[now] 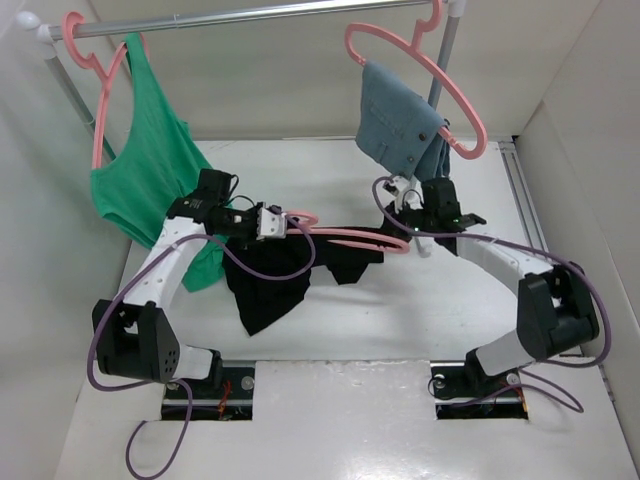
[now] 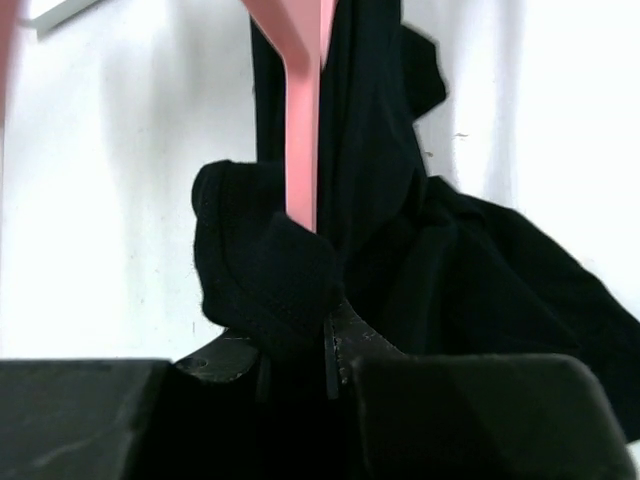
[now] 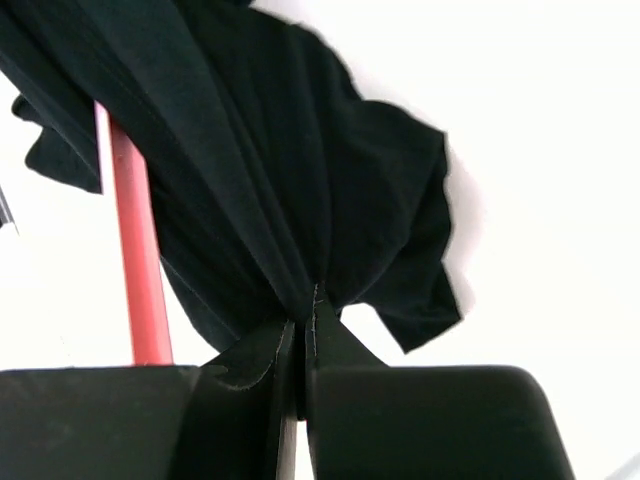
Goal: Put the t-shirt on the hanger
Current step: Place tshirt on hanger
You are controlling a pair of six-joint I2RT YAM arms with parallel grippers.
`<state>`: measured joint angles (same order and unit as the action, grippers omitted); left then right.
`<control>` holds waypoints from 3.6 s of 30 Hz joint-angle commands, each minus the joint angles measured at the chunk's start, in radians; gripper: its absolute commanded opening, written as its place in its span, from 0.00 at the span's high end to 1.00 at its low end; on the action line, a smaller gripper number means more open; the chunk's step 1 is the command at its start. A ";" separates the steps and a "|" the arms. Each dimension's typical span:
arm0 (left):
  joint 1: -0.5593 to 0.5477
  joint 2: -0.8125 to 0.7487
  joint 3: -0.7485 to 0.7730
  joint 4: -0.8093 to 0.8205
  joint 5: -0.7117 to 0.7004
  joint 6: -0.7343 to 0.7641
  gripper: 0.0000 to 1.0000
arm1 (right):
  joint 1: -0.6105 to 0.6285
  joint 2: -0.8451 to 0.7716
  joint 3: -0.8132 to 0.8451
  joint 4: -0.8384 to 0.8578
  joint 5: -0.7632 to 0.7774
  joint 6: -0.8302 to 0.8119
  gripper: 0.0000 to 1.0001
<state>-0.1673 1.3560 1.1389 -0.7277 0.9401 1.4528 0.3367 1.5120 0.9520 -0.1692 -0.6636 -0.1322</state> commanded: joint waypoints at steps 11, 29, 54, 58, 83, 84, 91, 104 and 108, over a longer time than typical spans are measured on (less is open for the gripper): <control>0.068 -0.024 -0.116 0.296 -0.503 -0.174 1.00 | -0.231 -0.271 -0.121 -0.208 0.280 0.016 1.00; -0.004 -0.012 -0.071 0.200 -0.097 -0.072 0.90 | -0.151 -0.302 -0.105 -0.170 0.228 -0.063 1.00; -0.233 0.374 0.104 0.869 0.268 -0.788 0.14 | 0.071 -0.311 -0.099 -0.188 0.364 -0.112 1.00; -0.233 0.383 0.140 0.794 0.387 -0.798 0.24 | 0.071 -0.302 -0.099 -0.197 0.364 -0.121 1.00; -0.060 0.292 0.320 0.375 0.072 -0.591 1.00 | -0.154 -0.358 -0.156 -0.236 0.302 -0.054 1.00; -0.060 0.275 0.320 0.355 0.048 -0.565 1.00 | -0.163 -0.358 -0.156 -0.236 0.302 -0.053 1.00; -0.060 0.192 0.219 0.255 -0.167 -0.342 1.00 | -0.174 -0.389 -0.105 -0.254 0.291 -0.066 1.00; -0.192 0.126 0.192 0.269 -0.035 -0.406 1.00 | -0.033 -0.392 -0.033 -0.132 0.115 -0.124 1.00; -0.212 0.126 0.238 0.248 0.031 -0.431 1.00 | -0.033 -0.369 -0.044 -0.173 0.114 -0.162 0.87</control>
<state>-0.3664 1.5345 1.3128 -0.4957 0.8963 1.0569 0.3023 1.1374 0.8711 -0.3695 -0.5110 -0.2527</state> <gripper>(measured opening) 0.069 0.110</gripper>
